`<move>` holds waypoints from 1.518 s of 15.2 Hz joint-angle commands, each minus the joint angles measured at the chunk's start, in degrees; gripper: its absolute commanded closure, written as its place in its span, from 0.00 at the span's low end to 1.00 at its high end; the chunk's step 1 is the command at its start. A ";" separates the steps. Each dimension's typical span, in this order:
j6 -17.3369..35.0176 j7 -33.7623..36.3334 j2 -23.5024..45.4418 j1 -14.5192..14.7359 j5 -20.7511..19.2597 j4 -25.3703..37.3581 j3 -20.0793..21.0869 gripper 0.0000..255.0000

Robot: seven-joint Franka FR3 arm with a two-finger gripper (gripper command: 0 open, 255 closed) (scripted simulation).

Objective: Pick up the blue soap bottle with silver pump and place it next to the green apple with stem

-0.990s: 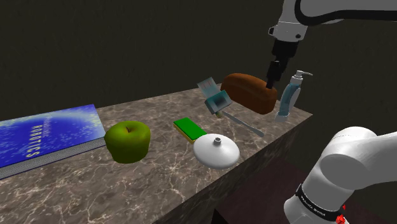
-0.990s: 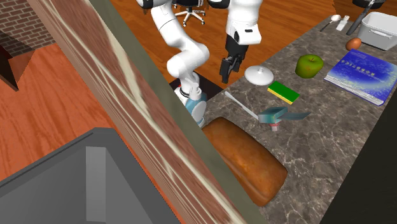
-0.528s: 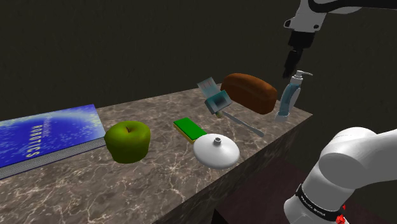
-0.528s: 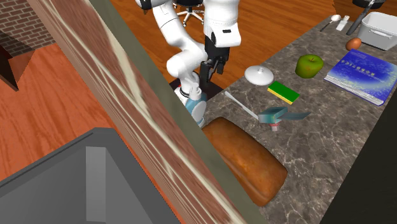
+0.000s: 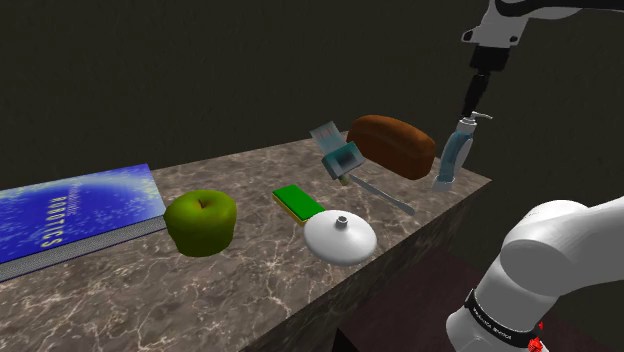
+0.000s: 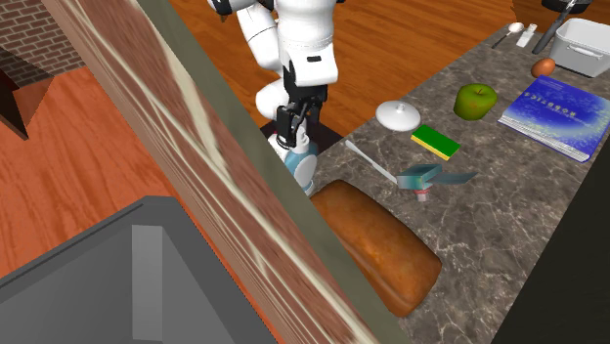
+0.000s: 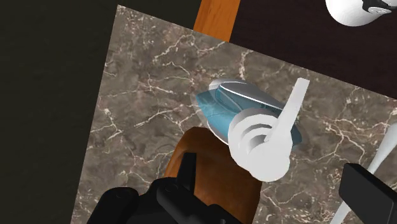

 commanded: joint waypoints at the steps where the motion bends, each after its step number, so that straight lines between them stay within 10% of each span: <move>1: 1.25 -0.06 -0.32 -0.12 -0.29 -1.55 -0.37 0.00; 12: 3.72 0.16 -1.09 -0.37 -0.77 -4.77 -0.85 0.00; 13: 3.72 0.16 -1.09 -0.37 -0.77 -4.77 -0.85 1.00; 23: 3.04 0.08 -0.88 -0.31 -0.64 -3.87 -0.72 1.00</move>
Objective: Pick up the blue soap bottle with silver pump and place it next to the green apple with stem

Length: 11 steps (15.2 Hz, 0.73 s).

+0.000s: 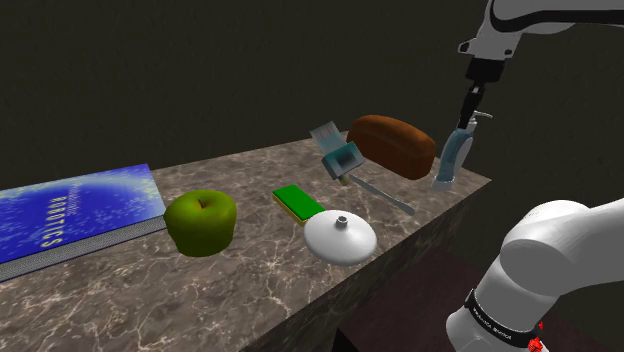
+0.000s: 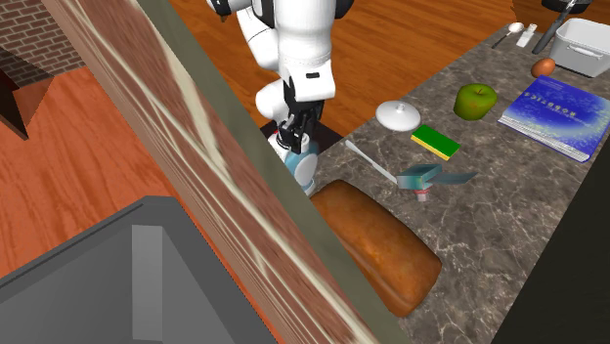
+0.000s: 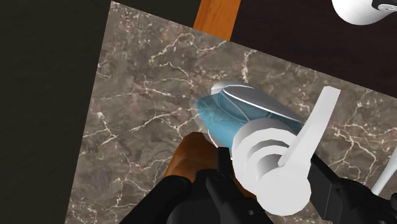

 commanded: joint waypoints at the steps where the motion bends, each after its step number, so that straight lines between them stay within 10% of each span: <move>1: -1.01 -0.13 0.35 0.10 0.17 1.37 0.16 1.00; 11: -7.84 -1.02 3.29 0.81 1.35 11.11 1.08 1.00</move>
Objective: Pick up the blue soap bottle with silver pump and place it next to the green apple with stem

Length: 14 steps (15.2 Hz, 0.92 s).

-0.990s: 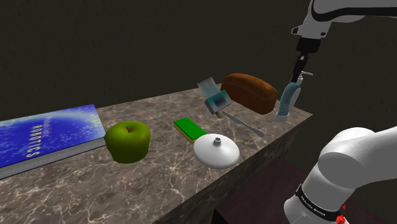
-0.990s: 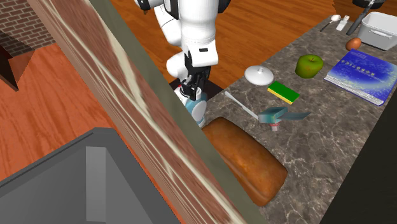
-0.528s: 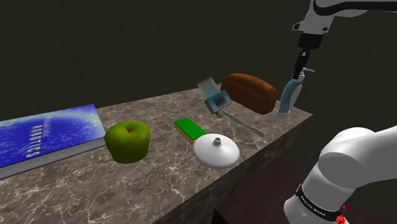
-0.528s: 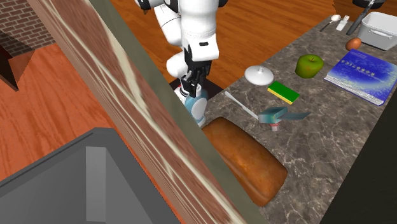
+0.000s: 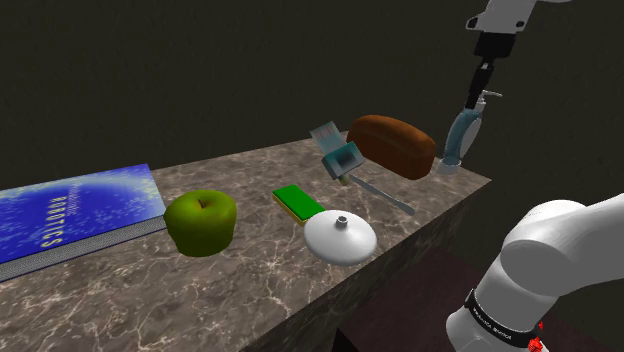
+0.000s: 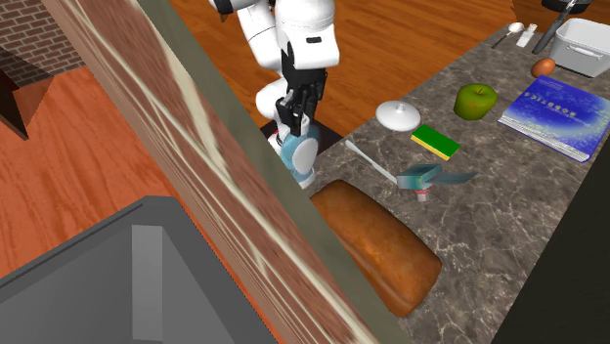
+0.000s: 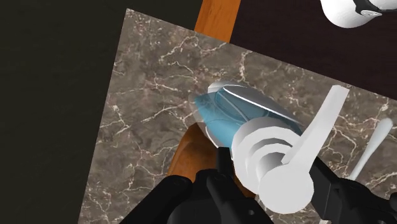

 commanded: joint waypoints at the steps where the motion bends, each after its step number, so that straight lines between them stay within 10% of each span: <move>1: -1.53 -0.24 0.71 0.14 0.22 2.24 0.15 1.00; 14: -10.66 -1.87 6.37 1.07 1.51 17.00 0.55 1.00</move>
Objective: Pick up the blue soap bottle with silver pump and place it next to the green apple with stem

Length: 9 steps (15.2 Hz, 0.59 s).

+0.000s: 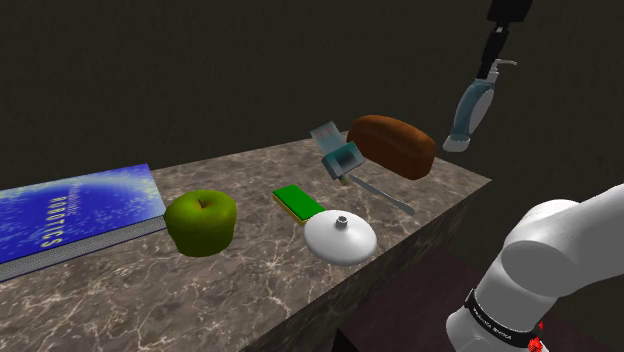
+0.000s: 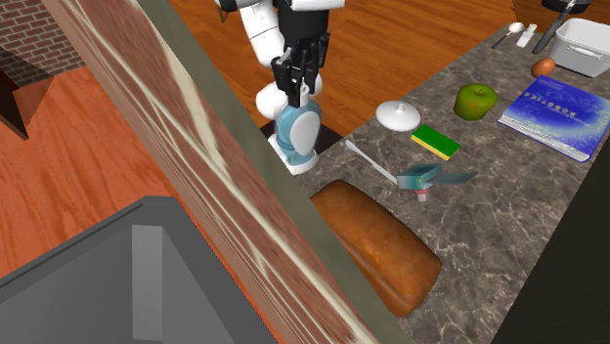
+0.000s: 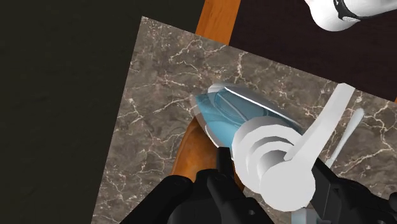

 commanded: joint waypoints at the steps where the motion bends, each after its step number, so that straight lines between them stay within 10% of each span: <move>1: -1.56 -0.27 1.03 0.15 0.21 2.59 0.03 1.00; 9: -7.08 -1.60 5.34 0.66 0.90 12.38 -0.29 1.00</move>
